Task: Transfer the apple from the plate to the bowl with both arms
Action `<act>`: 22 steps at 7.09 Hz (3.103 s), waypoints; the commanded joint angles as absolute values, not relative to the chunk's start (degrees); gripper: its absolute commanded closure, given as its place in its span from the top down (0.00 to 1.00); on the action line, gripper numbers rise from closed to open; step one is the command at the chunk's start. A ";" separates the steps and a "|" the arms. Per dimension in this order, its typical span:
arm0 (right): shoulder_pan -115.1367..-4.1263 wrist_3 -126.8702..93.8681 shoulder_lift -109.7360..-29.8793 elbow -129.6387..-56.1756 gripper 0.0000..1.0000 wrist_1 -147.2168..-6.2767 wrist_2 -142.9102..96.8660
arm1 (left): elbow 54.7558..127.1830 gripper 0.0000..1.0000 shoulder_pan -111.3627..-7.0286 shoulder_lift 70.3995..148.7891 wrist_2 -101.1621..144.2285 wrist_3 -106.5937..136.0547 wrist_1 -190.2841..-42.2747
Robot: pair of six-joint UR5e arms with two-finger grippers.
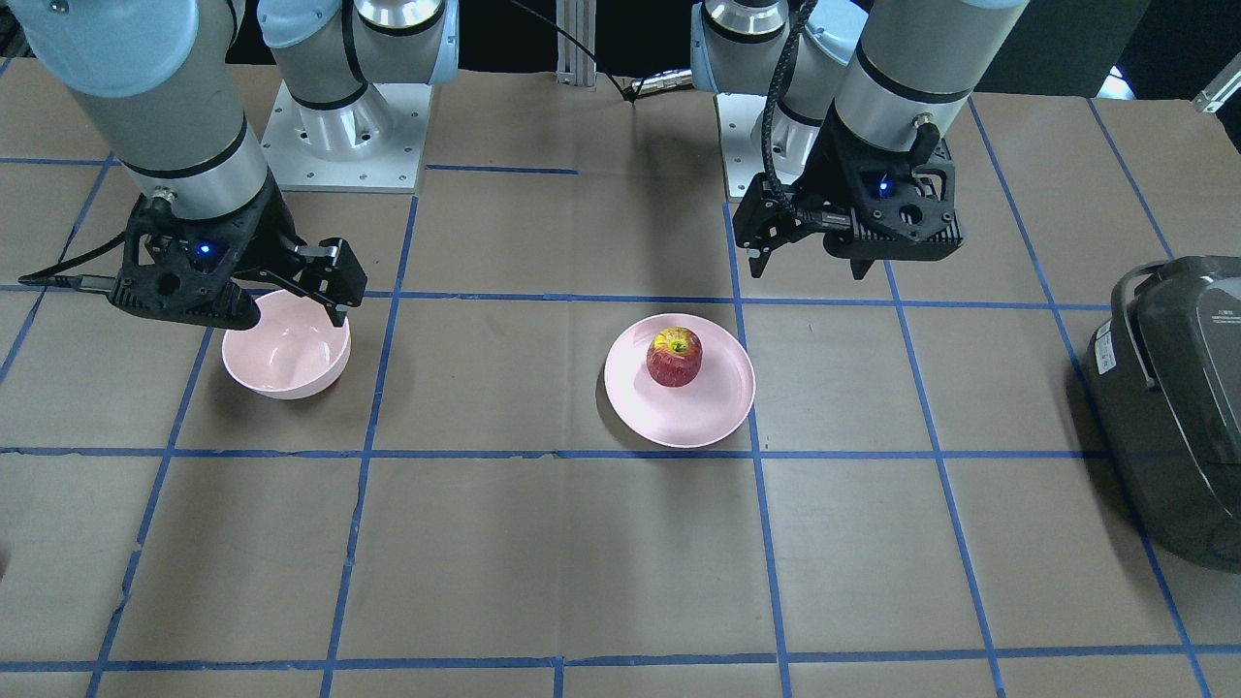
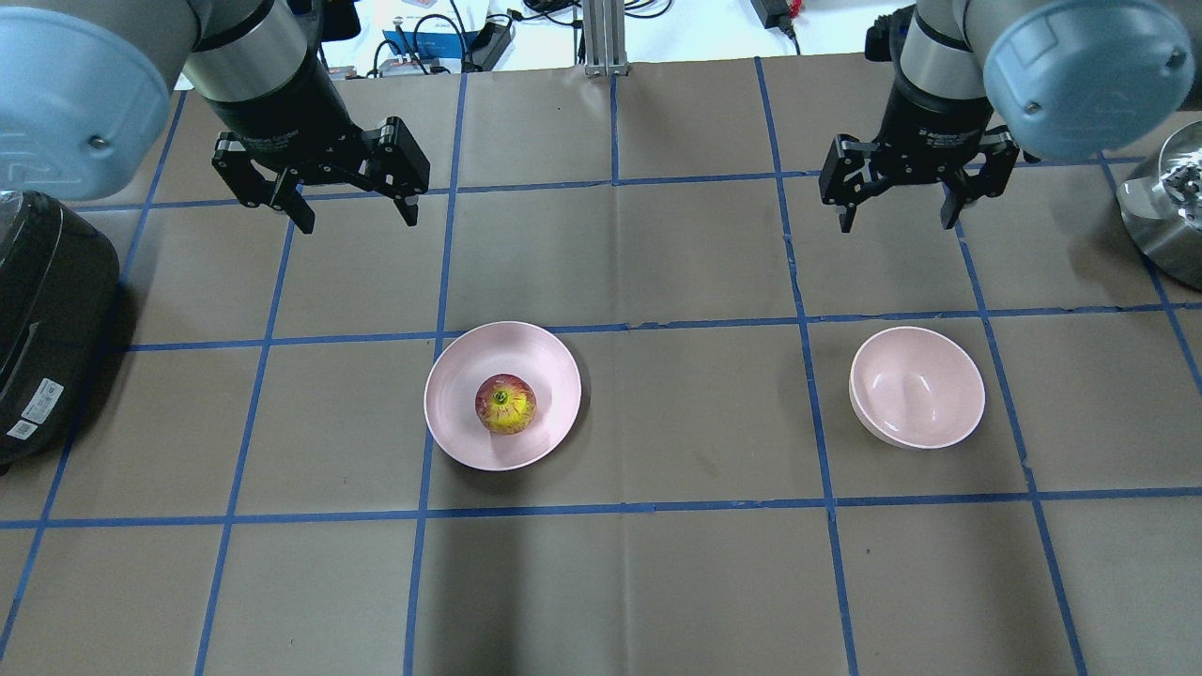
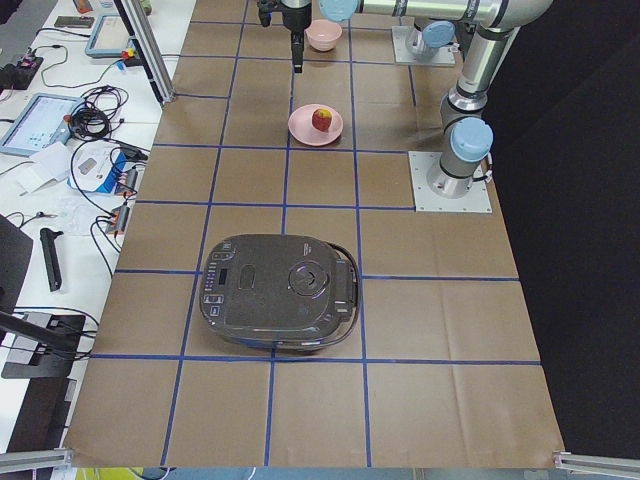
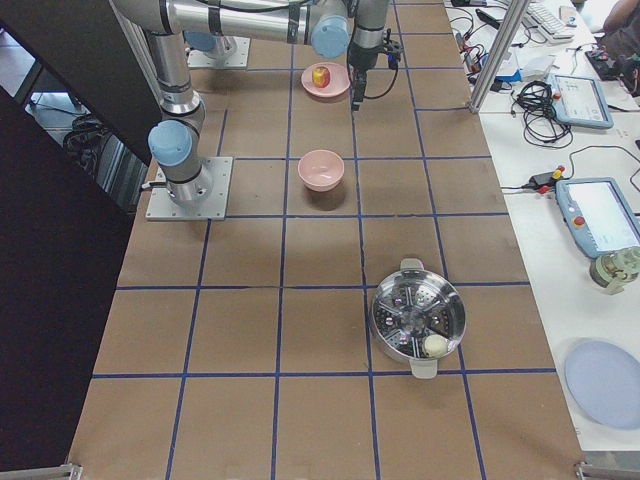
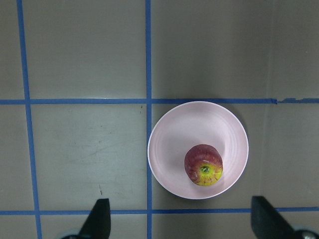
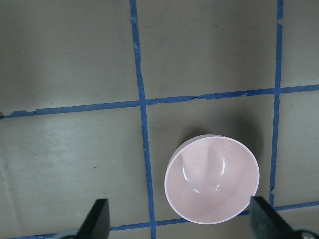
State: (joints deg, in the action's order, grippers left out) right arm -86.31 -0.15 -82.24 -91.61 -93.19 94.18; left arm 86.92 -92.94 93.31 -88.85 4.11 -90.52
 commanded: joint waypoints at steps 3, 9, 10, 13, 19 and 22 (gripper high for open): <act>-71.13 16.08 -80.33 -112.08 1.00 -115.86 93.87 | 88.07 1.00 -93.08 93.78 -89.21 4.75 -90.79; -69.87 15.73 -81.21 -118.40 0.00 -116.90 93.34 | 100.86 1.00 -98.85 97.82 -88.33 17.73 -80.49; -70.05 15.56 -81.38 -116.47 0.00 -113.76 92.56 | 104.73 1.00 -100.18 98.87 -88.16 23.24 -74.50; -76.95 9.60 -82.62 -112.94 0.00 -107.57 81.84 | 110.73 1.00 -102.74 102.46 -88.24 22.78 -61.82; -89.62 -1.99 -79.72 -114.43 0.08 -112.58 81.83 | 115.49 1.00 -103.27 103.89 -89.90 8.53 -54.93; -90.09 -4.13 -78.93 -112.43 0.98 -112.76 82.61 | 115.49 0.96 -103.27 106.42 -90.26 8.26 -51.62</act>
State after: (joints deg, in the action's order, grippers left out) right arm -89.97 -3.64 -79.10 -113.74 -112.75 82.03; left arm 115.49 -103.23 105.03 -90.12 8.55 -54.09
